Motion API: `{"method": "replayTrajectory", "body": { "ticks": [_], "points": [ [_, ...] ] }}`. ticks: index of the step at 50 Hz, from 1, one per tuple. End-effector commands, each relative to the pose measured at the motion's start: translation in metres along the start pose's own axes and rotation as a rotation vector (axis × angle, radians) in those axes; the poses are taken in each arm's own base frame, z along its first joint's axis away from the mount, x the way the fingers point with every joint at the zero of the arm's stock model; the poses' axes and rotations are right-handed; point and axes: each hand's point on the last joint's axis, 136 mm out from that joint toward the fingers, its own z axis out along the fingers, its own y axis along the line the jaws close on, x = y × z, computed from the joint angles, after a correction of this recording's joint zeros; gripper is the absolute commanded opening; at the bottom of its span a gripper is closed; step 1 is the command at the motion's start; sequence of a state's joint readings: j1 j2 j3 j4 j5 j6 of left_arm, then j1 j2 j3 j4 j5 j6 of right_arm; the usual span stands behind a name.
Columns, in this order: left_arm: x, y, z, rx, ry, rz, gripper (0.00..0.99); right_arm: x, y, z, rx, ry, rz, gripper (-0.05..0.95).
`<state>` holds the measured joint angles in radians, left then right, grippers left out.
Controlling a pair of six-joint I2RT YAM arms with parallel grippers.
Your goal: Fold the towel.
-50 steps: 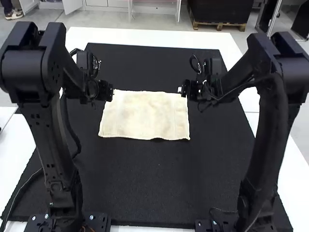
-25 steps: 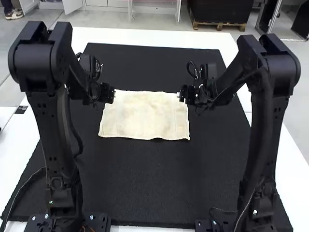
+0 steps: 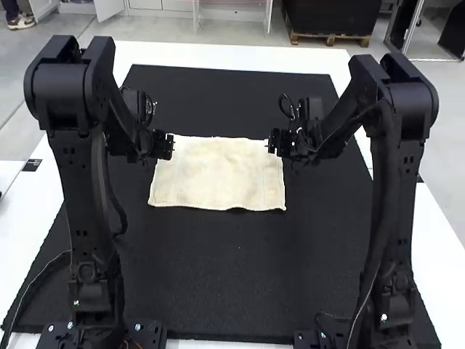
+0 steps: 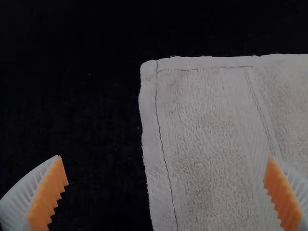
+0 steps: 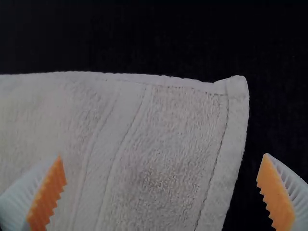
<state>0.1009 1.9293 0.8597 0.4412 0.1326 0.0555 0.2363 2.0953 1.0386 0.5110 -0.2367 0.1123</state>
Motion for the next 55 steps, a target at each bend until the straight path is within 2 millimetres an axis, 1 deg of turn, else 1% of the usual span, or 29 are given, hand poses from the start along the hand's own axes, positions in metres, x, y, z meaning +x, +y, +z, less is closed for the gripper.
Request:
{"method": "replayTrajectory", "body": {
  "ticks": [1,16,23,33,45,49,54,55],
  "points": [
    [-0.016,0.005,0.006,0.005,-0.039,0.0,0.957,-0.01,0.002,0.005,-0.013,-0.023,-0.011,0.92],
    [-0.015,0.007,0.02,0.006,-0.03,-0.003,0.957,-0.004,-0.004,0.017,-0.008,-0.011,-0.004,0.92],
    [-0.014,0.007,0.025,0.008,-0.028,-0.003,0.954,-0.004,-0.005,0.02,-0.007,-0.013,-0.007,0.92],
    [-0.007,0.007,0.031,0.01,-0.013,-0.013,0.934,-0.002,-0.007,0.024,-0.005,-0.008,-0.027,0.92],
    [0.006,0.007,0.036,0.014,0.016,-0.021,0.933,0.0,-0.006,0.028,-0.008,-0.003,-0.041,0.92],
    [0.012,0.004,0.038,0.03,0.026,-0.023,0.89,0.003,-0.005,0.029,-0.008,0.004,-0.063,0.91],
    [0.017,0.002,0.039,0.037,0.037,-0.031,0.884,0.006,-0.006,0.031,-0.005,0.009,-0.066,0.9],
    [0.017,0.002,0.039,0.038,0.039,-0.032,0.854,0.006,-0.006,0.031,-0.005,0.009,-0.068,0.89]
  ]
}}
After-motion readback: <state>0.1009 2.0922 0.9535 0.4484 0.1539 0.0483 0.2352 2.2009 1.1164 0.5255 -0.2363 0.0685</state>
